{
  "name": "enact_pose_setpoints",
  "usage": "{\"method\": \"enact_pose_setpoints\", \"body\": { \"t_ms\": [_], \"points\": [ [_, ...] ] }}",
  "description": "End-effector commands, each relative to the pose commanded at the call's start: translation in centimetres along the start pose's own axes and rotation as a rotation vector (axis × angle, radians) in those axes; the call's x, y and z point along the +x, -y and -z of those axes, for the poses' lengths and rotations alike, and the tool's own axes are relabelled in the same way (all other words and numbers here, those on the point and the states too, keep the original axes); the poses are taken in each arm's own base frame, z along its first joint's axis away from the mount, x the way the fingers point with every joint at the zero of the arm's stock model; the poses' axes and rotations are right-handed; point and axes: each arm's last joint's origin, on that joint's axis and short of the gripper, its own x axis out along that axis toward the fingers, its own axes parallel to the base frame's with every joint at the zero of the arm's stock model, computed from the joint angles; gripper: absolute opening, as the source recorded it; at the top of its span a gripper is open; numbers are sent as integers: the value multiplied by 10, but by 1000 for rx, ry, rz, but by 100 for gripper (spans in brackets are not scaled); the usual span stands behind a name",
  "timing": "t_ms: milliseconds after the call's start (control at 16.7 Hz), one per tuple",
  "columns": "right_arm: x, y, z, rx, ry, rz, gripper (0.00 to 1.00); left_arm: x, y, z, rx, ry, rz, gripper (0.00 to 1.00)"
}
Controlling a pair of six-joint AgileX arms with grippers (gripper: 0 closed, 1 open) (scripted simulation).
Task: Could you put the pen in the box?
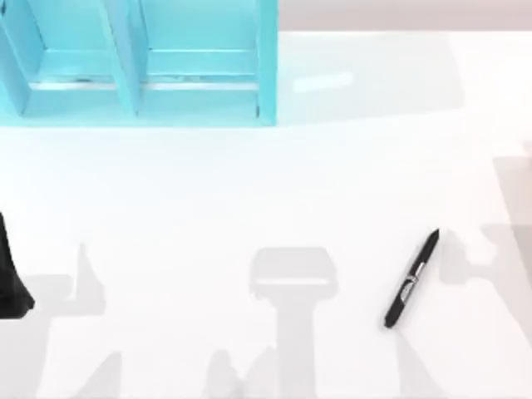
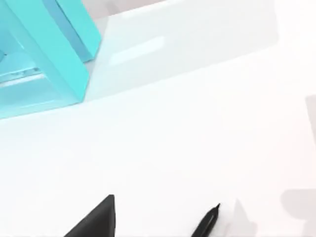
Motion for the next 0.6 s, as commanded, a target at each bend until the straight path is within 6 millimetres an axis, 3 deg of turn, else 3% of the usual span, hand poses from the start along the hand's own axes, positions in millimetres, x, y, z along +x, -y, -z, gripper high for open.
{"method": "enact_pose_setpoints", "body": {
  "t_ms": [120, 300, 600],
  "points": [
    [17, -18, -19, 87, -164, 24, 100, 0, 0, 0, 0, 0, 0, 100],
    [59, -45, -37, 199, -414, 120, 100, 0, 0, 0, 0, 0, 0, 100],
    [146, -76, -34, 325, -753, 376, 100, 0, 0, 0, 0, 0, 0, 100]
  ]
}}
